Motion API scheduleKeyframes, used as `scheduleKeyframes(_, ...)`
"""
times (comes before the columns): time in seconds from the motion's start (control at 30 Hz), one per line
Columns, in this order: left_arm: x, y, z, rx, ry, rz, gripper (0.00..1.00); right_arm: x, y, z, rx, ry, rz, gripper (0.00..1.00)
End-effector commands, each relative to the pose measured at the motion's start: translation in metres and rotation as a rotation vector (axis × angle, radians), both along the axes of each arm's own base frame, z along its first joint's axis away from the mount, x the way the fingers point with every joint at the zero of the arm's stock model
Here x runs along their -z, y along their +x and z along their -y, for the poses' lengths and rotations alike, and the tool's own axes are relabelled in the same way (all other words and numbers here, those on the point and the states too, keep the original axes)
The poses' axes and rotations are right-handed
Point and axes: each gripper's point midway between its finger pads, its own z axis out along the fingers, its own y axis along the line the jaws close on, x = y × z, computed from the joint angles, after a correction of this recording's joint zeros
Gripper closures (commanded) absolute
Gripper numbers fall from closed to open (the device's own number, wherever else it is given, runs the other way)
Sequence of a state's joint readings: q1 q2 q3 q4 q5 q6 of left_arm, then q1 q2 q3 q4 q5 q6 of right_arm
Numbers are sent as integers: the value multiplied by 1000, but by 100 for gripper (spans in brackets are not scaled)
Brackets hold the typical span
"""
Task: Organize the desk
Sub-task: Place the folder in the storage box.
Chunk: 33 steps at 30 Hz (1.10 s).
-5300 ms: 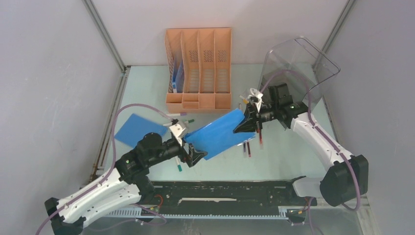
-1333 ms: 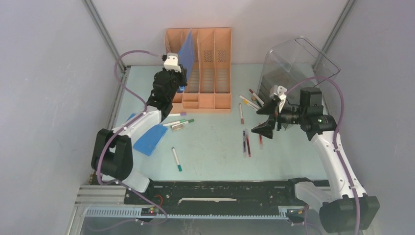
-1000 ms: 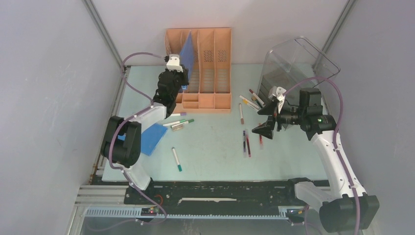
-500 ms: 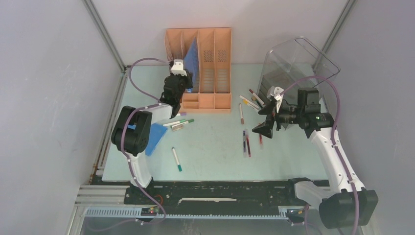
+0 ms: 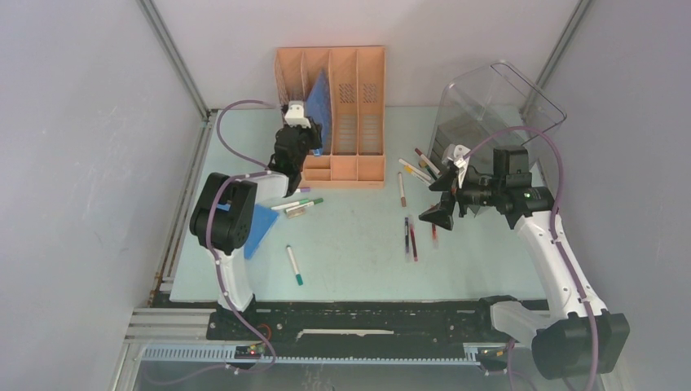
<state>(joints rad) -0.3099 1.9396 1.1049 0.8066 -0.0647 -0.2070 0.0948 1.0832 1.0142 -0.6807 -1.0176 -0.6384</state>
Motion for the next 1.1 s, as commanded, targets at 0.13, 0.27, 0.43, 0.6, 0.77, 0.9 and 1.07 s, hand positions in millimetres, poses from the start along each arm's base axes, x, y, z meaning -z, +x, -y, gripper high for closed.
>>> scheduleKeyframes(0.13, -42, 17, -6, -27, -56, 102, 92, -3, -1, -1, -13, -11, 21, 0)
scheduleKeyframes(0.27, -50, 22, -1, 1, -33, 144, 92, -1, -1, -2, -15, -14, 20, 0)
scheduleKeyframes(0.43, -52, 27, 3, 17, -3, 175, 92, 0, -1, -2, -17, -19, 19, 0)
scheduleKeyframes(0.6, -47, 31, 1, 16, -3, 168, 88, 0, -1, -2, -18, -20, 21, 0)
scheduleKeyframes(0.77, -46, 32, 0, 10, -6, 164, 71, 0, -1, -2, -20, -21, 22, 0)
scheduleKeyframes(0.9, -46, 32, 0, 5, -8, 162, 56, -1, -2, -2, -19, -21, 25, 0)
scheduleKeyframes(1.07, -52, 31, -3, -5, -13, 164, 38, -1, -3, -2, -20, -20, 27, 0)
